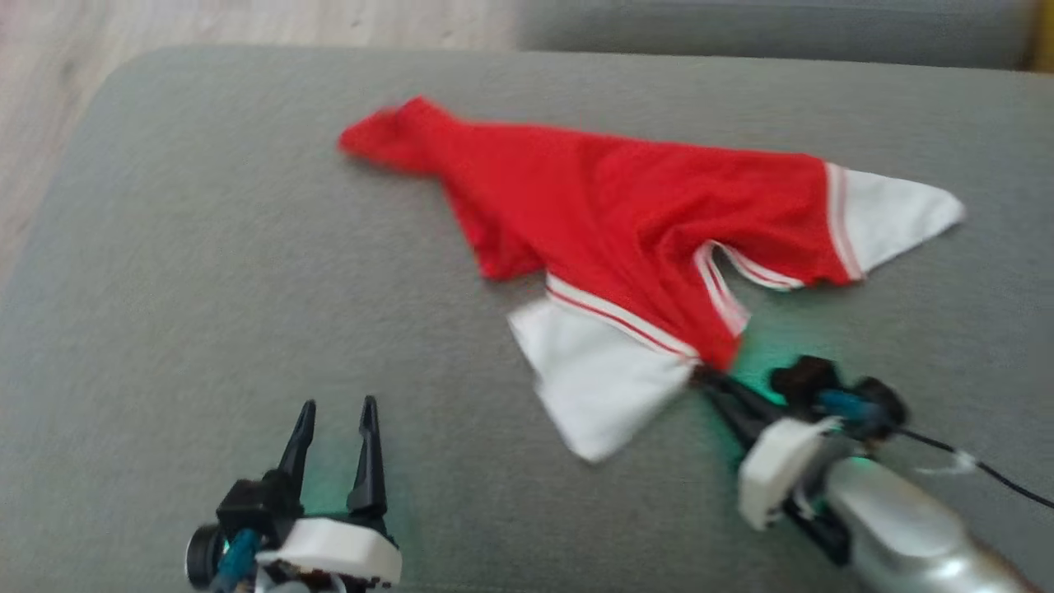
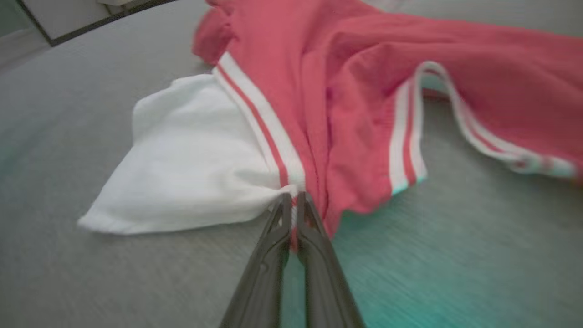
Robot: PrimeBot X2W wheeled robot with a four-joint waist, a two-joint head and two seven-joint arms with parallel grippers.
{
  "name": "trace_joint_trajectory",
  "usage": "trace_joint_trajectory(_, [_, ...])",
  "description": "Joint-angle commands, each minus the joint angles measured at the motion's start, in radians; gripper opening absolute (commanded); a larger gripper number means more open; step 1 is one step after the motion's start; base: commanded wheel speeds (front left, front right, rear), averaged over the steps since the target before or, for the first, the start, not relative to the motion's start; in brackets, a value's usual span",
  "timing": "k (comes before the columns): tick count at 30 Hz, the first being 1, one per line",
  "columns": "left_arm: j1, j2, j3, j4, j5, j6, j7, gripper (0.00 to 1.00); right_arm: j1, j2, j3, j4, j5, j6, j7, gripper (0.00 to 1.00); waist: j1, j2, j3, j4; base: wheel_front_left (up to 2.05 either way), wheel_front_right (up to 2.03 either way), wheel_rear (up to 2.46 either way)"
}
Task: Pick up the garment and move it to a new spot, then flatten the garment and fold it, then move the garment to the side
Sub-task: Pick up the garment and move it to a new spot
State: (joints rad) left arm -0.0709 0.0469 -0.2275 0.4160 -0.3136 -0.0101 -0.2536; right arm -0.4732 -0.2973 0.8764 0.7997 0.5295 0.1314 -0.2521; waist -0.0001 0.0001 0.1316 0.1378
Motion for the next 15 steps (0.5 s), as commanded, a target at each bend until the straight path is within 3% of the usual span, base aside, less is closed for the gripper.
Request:
trace_joint_trajectory(1, [-0.012, 0.003, 0.035, -0.024, 0.01, -0.004, -0.008, 1.0, 0.023, -0.023, -0.033, -0.024, -0.015, -0.001, -0.01, 0.0, 0.0001, -0.0001, -0.037, -0.06, 0.0, 0.0, 0.0])
trace_joint_trajectory(6, [-0.006, 0.003, 0.038, -0.014, 0.014, -0.007, -0.008, 1.0, 0.055, -0.076, -0.157, -0.032, -0.093, -0.001, -0.01, 0.0, 0.0001, -0.0001, -0.045, -0.121, 0.0, 0.0, 0.0])
trace_joint_trajectory(13, [-0.02, 0.003, 0.031, -0.005, 0.017, -0.011, -0.008, 1.0, 0.032, -0.098, -0.305, -0.014, -0.175, -0.001, -0.01, 0.02, 0.0001, -0.0001, -0.03, -0.147, 0.0, 0.0, 0.0])
trace_joint_trajectory(14, [-0.023, 0.003, 0.029, -0.004, 0.017, -0.011, -0.008, 1.0, 0.029, -0.099, -0.325, -0.006, -0.183, -0.001, -0.01, 0.29, 0.0001, -0.0001, -0.029, -0.148, 0.0, 0.0, 0.0])
trace_joint_trajectory(15, [-0.025, 0.003, 0.026, -0.002, 0.017, -0.01, -0.008, 1.0, 0.025, -0.101, -0.345, 0.001, -0.191, -0.001, -0.01, 0.73, 0.0001, -0.0001, -0.029, -0.147, 0.0, 0.0, 0.0])
